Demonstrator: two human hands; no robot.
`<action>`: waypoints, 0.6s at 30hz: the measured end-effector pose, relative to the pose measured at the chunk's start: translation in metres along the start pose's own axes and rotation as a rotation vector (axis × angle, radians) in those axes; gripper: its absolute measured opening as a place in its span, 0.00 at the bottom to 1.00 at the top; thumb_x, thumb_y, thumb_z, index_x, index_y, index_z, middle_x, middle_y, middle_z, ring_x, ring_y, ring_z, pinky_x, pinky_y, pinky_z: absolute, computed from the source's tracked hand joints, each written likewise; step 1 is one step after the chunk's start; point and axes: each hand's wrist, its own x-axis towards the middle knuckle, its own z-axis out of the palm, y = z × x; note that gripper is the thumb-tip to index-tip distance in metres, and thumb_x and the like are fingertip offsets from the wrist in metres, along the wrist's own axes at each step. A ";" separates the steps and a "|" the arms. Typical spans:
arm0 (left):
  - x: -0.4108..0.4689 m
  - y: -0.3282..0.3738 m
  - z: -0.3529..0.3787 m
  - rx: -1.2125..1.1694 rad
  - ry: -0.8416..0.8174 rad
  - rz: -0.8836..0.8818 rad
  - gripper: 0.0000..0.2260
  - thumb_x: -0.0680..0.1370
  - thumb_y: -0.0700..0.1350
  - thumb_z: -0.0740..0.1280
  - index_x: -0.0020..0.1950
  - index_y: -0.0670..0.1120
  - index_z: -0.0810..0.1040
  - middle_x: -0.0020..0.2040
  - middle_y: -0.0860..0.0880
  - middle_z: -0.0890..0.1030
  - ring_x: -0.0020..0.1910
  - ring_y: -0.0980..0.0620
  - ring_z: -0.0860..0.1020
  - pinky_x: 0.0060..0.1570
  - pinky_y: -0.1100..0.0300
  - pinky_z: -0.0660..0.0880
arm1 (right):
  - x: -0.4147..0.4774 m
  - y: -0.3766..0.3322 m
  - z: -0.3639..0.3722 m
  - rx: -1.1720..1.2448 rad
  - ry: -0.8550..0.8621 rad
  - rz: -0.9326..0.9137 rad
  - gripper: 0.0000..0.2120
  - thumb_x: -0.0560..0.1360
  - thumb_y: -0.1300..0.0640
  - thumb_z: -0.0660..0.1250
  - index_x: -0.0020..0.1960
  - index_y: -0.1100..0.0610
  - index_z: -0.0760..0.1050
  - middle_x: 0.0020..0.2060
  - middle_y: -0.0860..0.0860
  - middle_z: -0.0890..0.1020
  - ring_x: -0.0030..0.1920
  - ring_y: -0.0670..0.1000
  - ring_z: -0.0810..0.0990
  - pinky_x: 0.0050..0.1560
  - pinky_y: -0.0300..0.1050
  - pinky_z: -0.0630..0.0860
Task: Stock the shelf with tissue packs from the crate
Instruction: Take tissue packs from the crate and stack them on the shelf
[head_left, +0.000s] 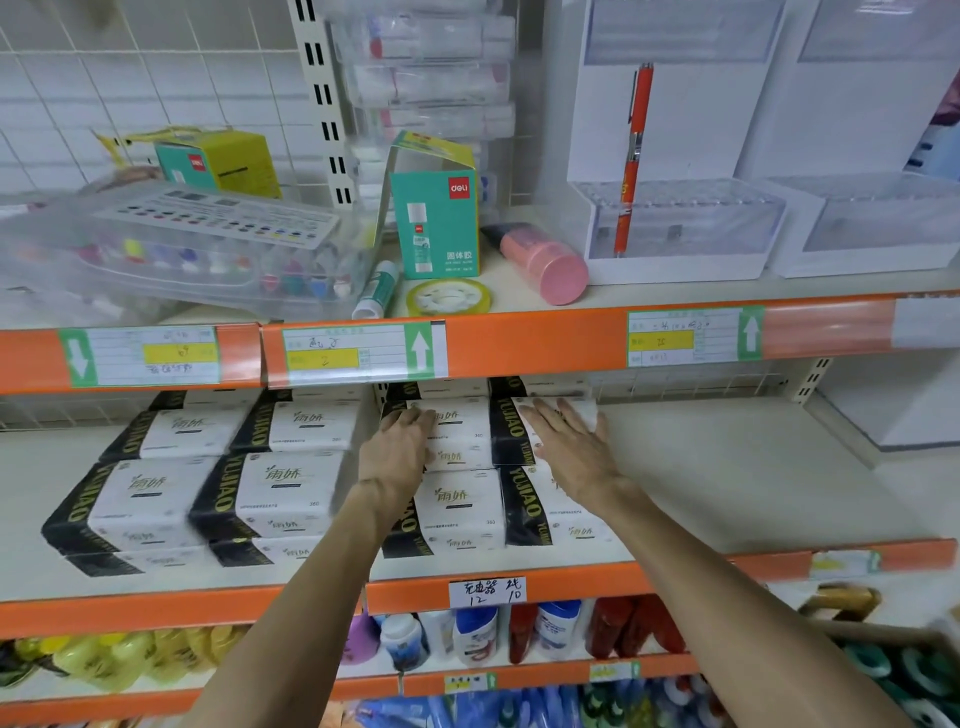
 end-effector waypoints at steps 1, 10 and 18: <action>0.000 0.000 0.000 -0.001 -0.003 -0.005 0.23 0.78 0.45 0.66 0.72 0.49 0.65 0.71 0.50 0.68 0.71 0.47 0.65 0.59 0.50 0.75 | 0.001 0.000 0.000 -0.003 -0.002 0.001 0.37 0.79 0.65 0.59 0.79 0.45 0.44 0.79 0.44 0.46 0.78 0.51 0.43 0.73 0.68 0.47; -0.001 0.003 0.003 -0.007 -0.017 -0.020 0.25 0.79 0.44 0.65 0.73 0.48 0.61 0.73 0.49 0.65 0.73 0.45 0.60 0.61 0.46 0.74 | 0.009 0.000 -0.004 -0.011 -0.062 0.006 0.39 0.79 0.63 0.62 0.78 0.44 0.42 0.78 0.43 0.46 0.78 0.51 0.44 0.73 0.66 0.46; -0.017 0.011 0.012 0.029 0.098 0.015 0.37 0.77 0.60 0.60 0.77 0.44 0.48 0.77 0.45 0.53 0.77 0.47 0.50 0.75 0.42 0.48 | -0.035 -0.014 0.000 0.044 0.091 0.027 0.35 0.81 0.45 0.56 0.79 0.54 0.39 0.79 0.50 0.43 0.78 0.51 0.37 0.76 0.59 0.41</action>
